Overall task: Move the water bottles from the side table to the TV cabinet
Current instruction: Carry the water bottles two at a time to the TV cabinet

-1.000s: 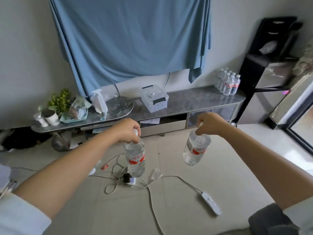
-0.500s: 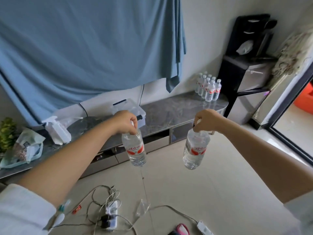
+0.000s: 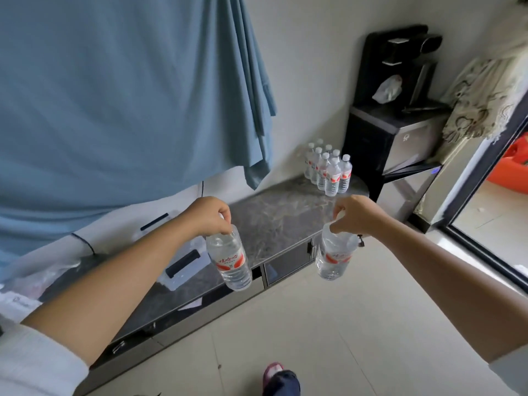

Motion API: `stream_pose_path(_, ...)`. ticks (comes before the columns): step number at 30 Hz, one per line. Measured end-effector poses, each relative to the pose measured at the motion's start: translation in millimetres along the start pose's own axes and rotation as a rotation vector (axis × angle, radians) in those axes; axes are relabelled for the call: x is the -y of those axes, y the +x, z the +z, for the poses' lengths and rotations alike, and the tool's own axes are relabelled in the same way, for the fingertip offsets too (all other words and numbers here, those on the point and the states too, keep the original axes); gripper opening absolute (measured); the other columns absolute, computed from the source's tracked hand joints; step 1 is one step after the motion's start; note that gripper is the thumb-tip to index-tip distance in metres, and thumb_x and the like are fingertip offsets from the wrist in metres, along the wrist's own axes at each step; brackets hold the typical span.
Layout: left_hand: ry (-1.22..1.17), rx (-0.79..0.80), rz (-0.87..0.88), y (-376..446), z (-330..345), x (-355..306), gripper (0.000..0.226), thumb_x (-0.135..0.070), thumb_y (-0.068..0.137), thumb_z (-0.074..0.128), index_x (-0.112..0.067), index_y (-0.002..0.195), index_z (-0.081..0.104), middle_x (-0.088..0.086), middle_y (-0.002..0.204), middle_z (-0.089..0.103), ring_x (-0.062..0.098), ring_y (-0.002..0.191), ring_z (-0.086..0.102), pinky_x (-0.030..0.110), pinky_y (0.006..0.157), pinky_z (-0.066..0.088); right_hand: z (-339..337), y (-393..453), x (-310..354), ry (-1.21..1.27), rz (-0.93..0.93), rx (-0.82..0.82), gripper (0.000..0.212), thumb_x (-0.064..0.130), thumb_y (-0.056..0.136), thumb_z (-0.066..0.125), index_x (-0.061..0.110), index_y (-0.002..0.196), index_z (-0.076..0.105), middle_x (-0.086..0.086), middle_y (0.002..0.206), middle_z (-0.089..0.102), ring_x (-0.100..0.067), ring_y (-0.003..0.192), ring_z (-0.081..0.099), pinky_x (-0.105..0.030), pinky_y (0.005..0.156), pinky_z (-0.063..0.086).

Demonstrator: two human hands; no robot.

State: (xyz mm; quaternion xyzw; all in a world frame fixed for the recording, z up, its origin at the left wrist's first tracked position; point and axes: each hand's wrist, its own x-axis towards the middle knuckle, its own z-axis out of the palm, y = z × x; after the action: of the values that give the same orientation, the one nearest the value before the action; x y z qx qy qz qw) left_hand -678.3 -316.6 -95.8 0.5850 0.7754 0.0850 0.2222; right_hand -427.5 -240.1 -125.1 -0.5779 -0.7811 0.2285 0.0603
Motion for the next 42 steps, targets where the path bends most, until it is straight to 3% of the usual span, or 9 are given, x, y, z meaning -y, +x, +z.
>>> stream_pose_path(8,0.054,-0.004,0.164,156,5,-52,0.029,-0.011,0.076,0.066,-0.024,0.054,0.051,-0.01,0.063,0.048,0.005,0.06,0.043,0.017,0.05,0.032,-27,118,-66,0.007,0.136,0.016,0.019,0.018,0.075,0.069,0.017,0.065,0.053,0.0,0.071,0.047,-0.007,0.057,0.041,-0.018,0.046,0.03)
stream_pose_path(13,0.115,0.038,0.332,256,16,-90,0.034,-0.014,0.076,0.064,-0.029,0.053,0.045,-0.012,0.067,0.04,0.012,0.078,0.044,0.012,0.052,0.029,-50,202,-101,-0.048,0.215,0.049,0.027,0.015,0.075,0.067,0.003,0.1,0.065,-0.004,0.087,0.05,-0.018,0.08,0.046,-0.017,0.051,0.03)
stream_pose_path(19,0.104,0.041,0.366,351,37,-135,0.027,-0.019,0.077,0.066,-0.03,0.058,0.05,-0.012,0.069,0.039,0.012,0.08,0.044,0.02,0.066,0.029,-72,272,-145,-0.031,0.271,0.021,0.028,0.008,0.074,0.066,0.004,0.102,0.065,-0.005,0.088,0.048,-0.019,0.081,0.045,-0.017,0.051,0.029)
stream_pose_path(22,0.048,0.076,0.384,390,50,-159,0.003,-0.016,0.076,0.065,-0.018,0.075,0.068,-0.014,0.069,0.039,0.017,0.082,0.048,0.02,0.071,0.034,-82,307,-166,-0.015,0.273,0.032,0.021,0.009,0.074,0.066,0.008,0.094,0.065,-0.004,0.088,0.05,-0.019,0.081,0.046,-0.017,0.052,0.031)
stream_pose_path(24,0.048,0.095,0.391,414,62,-178,0.013,-0.014,0.077,0.064,-0.01,0.087,0.071,-0.012,0.07,0.04,0.021,0.089,0.054,0.019,0.072,0.034,-88,331,-185,-0.023,0.264,0.065,0.02,0.01,0.074,0.066,0.009,0.094,0.065,-0.003,0.088,0.051,-0.018,0.082,0.046,-0.018,0.053,0.031)
stream_pose_path(28,0.049,0.124,0.342,452,89,-211,0.017,-0.017,0.08,0.064,-0.01,0.094,0.071,-0.004,0.086,0.047,0.021,0.098,0.054,0.02,0.073,0.033,-91,372,-221,-0.05,0.212,0.153,0.016,0.011,0.075,0.065,0.013,0.091,0.064,-0.002,0.09,0.05,-0.017,0.083,0.047,-0.017,0.053,0.032)
stream_pose_path(31,0.033,0.128,0.267,484,115,-230,0.016,-0.017,0.079,0.065,-0.009,0.091,0.071,-0.013,0.07,0.038,0.016,0.086,0.049,0.019,0.072,0.032,-90,404,-252,-0.073,0.129,0.216,0.015,0.013,0.075,0.063,0.021,0.081,0.052,-0.002,0.093,0.047,-0.017,0.083,0.046,-0.016,0.053,0.032)
stream_pose_path(36,0.002,0.137,0.124,521,153,-275,0.017,-0.016,0.079,0.064,-0.007,0.092,0.072,-0.014,0.069,0.035,0.023,0.101,0.059,0.021,0.071,0.035,-92,455,-305,-0.126,0.073,0.314,0.03,0.015,0.077,0.061,0.011,0.106,0.061,-0.004,0.099,0.043,-0.017,0.084,0.044,-0.019,0.052,0.032)
stream_pose_path(42,-0.071,0.135,-0.044,567,198,-306,0.021,-0.014,0.08,0.064,-0.005,0.097,0.071,0.008,0.113,0.061,0.026,0.104,0.059,0.023,0.078,0.038,-86,519,-349,-0.127,0.024,0.385,0.027,0.011,0.08,0.056,0.009,0.107,0.061,-0.007,0.104,0.042,-0.02,0.079,0.046,-0.021,0.051,0.035)
